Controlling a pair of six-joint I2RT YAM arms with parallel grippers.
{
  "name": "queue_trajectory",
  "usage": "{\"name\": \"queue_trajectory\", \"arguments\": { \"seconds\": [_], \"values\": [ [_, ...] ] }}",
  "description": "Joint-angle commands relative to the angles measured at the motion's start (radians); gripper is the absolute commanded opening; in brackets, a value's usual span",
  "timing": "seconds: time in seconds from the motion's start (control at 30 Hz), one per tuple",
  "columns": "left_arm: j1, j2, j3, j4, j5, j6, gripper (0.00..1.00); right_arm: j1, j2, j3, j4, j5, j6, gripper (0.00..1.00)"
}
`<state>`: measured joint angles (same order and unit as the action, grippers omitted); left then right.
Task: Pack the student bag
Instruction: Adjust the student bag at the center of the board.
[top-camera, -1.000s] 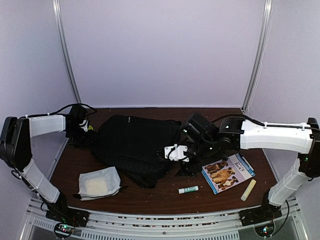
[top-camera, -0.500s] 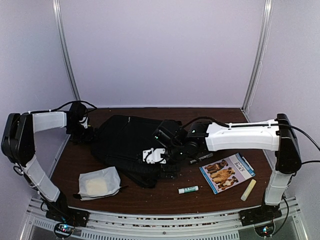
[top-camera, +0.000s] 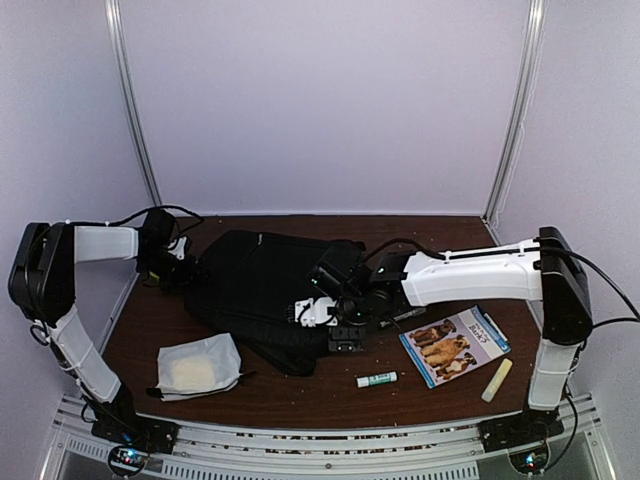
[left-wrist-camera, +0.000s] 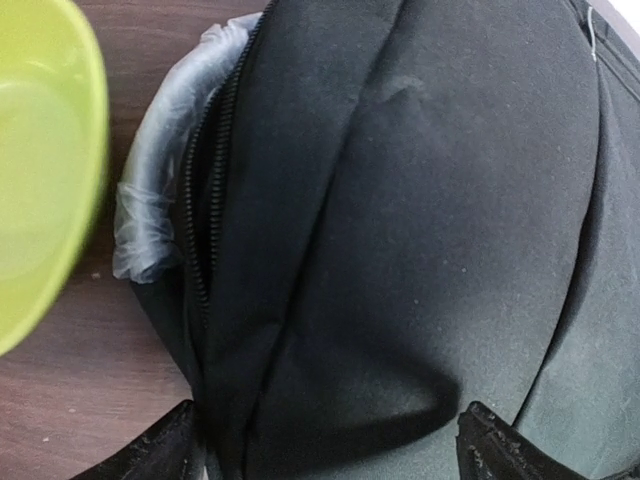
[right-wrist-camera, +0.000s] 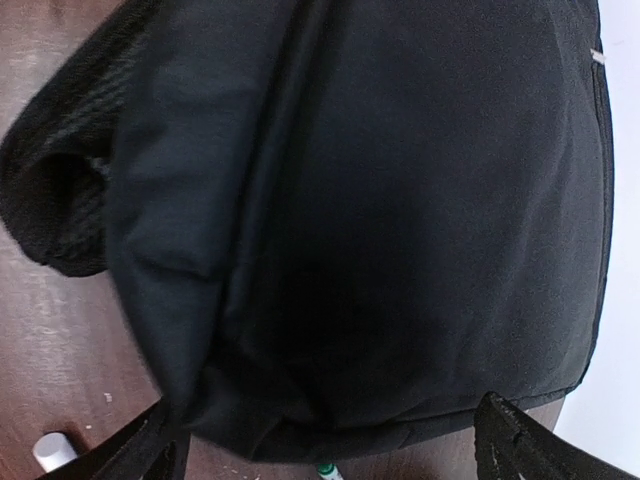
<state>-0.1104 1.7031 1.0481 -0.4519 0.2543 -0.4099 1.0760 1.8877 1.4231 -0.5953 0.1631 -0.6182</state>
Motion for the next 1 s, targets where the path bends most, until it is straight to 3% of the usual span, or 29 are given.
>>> {"name": "queue_trajectory", "arguments": {
  "seconds": [0.0,0.3,0.6,0.73,0.87,0.97],
  "values": [
    [-0.039,0.010,-0.021,0.050,0.083,-0.013,0.88,-0.113,0.051,0.071,0.024,0.050,0.041,1.00],
    [-0.184,0.016,-0.031,0.050,0.155,-0.013,0.79,-0.338,0.110,0.191,0.032,0.081,0.071,1.00],
    [-0.363,0.002,0.008,0.066,0.281,-0.082,0.70,-0.453,0.199,0.335,-0.014,0.042,0.100,1.00],
    [-0.387,-0.047,0.086,-0.157,0.282,0.023,0.70,-0.471,0.172,0.336,-0.037,0.032,0.109,1.00],
    [-0.355,-0.062,0.281,-0.542,0.080,0.232,0.69,-0.485,0.095,0.299,-0.054,0.055,0.085,1.00],
    [-0.304,-0.058,0.421,-0.613,-0.018,0.293,0.71,-0.490,0.004,0.223,-0.046,-0.005,0.083,1.00]
  ]
}}
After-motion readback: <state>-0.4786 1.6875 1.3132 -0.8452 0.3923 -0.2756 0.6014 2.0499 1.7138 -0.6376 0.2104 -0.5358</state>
